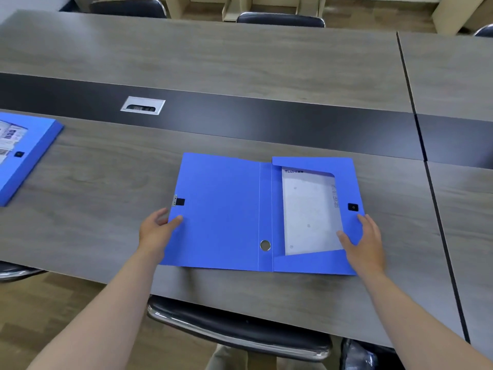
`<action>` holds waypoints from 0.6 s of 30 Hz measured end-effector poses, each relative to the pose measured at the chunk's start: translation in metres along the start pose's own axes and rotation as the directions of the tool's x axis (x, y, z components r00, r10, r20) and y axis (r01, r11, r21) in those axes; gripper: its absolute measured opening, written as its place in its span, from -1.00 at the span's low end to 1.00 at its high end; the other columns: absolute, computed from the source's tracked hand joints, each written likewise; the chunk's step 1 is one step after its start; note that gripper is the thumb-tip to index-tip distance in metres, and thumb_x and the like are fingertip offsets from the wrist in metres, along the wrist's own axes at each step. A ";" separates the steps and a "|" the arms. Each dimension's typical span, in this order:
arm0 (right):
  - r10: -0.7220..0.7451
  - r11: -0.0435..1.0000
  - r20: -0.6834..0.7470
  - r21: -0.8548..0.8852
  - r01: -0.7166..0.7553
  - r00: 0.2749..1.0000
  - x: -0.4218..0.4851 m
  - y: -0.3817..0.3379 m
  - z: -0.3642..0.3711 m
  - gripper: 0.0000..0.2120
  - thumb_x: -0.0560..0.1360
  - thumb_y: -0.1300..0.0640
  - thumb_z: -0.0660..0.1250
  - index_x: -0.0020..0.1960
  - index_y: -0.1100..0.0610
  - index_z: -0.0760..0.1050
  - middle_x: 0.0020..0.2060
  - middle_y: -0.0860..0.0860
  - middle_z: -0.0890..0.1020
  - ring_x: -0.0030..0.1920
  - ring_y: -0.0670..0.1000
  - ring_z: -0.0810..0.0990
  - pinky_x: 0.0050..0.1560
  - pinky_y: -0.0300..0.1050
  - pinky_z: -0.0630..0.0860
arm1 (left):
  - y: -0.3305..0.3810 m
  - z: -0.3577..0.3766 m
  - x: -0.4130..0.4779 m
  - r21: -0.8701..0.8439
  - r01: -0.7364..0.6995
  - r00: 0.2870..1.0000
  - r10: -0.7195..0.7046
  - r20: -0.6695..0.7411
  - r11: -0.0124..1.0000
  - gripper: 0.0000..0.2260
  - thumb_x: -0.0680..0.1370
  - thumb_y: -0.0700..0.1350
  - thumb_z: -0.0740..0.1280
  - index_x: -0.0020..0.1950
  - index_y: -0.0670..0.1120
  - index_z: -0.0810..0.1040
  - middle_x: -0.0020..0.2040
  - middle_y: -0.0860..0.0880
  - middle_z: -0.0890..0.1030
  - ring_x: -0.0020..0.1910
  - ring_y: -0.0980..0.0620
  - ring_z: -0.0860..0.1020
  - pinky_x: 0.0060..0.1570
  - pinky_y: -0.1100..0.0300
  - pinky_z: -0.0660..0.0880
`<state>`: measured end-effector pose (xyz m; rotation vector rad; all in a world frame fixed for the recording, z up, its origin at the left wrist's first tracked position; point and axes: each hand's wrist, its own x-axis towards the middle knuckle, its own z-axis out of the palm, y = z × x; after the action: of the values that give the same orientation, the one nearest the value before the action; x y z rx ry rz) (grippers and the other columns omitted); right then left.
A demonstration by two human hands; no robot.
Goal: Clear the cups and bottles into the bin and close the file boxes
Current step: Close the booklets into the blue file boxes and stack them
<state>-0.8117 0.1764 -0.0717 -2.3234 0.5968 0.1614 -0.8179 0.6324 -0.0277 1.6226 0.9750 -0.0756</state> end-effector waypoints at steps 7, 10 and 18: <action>-0.010 1.000 0.013 0.018 0.009 1.000 -0.001 0.001 -0.001 -0.35 0.57 -0.06 0.39 0.58 0.01 0.24 0.60 -0.12 0.17 0.53 -0.03 0.30 0.33 0.09 0.42 | 0.060 -0.012 -0.058 -0.063 -0.043 0.860 0.069 0.505 0.997 -0.68 0.66 -0.22 0.29 0.35 0.06 0.61 0.25 -0.05 0.70 0.23 -0.17 0.67 0.29 -0.19 0.53; -0.011 0.999 0.024 0.050 0.010 1.000 -0.002 0.001 0.000 -0.36 0.57 -0.05 0.39 0.58 -0.01 0.25 0.60 -0.14 0.17 0.52 -0.04 0.31 0.31 0.04 0.41 | 0.075 0.009 -0.089 -0.080 -0.132 0.772 0.153 0.617 0.988 -0.61 0.62 -0.22 0.33 0.39 0.13 0.57 0.31 -0.01 0.66 0.28 -0.13 0.64 0.25 -0.10 0.54; -0.050 0.987 0.042 0.158 0.042 0.998 0.000 0.005 -0.006 -0.51 0.62 0.04 0.32 0.53 -0.04 0.35 0.57 -0.13 0.25 0.52 -0.10 0.28 0.29 -0.21 0.28 | 0.069 0.106 -0.135 0.004 -0.516 0.465 0.276 0.841 0.857 -0.39 0.57 0.27 0.22 0.59 0.33 0.08 0.55 0.51 0.10 0.56 0.44 0.05 0.54 0.33 0.14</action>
<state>-0.8142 0.1692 -0.0698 -2.1731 0.5138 0.1402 -0.8162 0.4723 0.0651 1.7287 -0.1915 -0.6146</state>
